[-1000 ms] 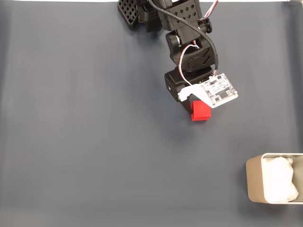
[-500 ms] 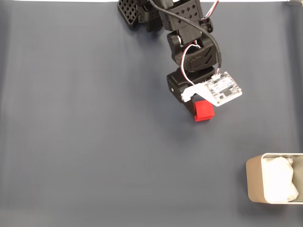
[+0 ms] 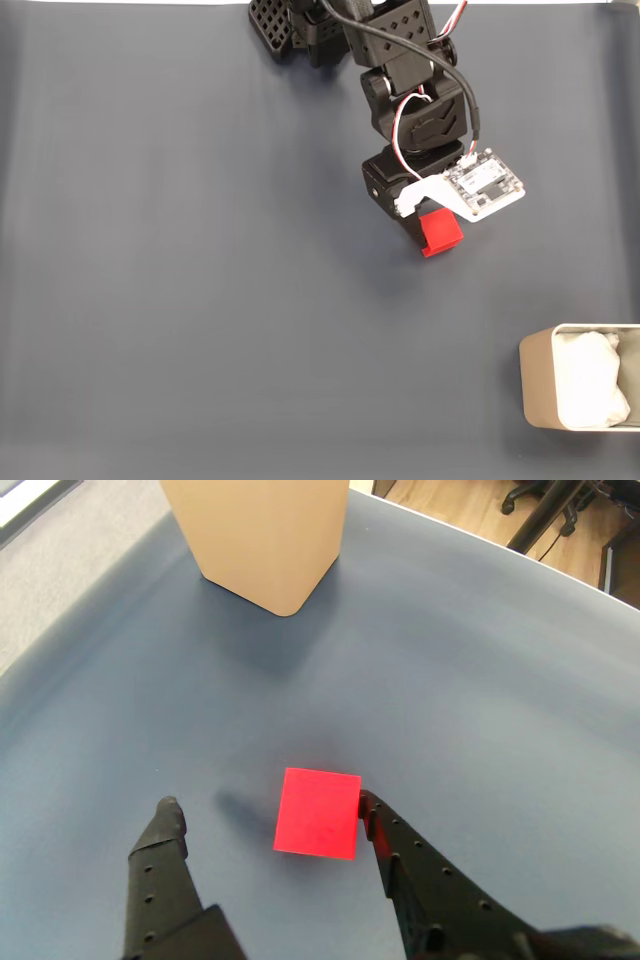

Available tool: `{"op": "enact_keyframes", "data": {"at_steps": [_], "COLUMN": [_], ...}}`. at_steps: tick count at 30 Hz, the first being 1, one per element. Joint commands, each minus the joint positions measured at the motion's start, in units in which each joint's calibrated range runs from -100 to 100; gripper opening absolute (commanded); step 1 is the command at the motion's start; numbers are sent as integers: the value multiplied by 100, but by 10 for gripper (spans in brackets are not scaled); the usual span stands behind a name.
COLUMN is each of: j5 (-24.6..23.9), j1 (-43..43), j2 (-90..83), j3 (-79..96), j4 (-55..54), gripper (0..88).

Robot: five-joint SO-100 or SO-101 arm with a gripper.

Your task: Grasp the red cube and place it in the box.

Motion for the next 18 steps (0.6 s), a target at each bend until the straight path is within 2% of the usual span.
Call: {"op": "enact_keyframes", "data": {"at_steps": [1,18], "j5": [-20,-20], "j1": [-93,-150], "j2": [17,138], "j3": [-319,-392], "j4": [-95,-54], "gripper": [396,397]}}
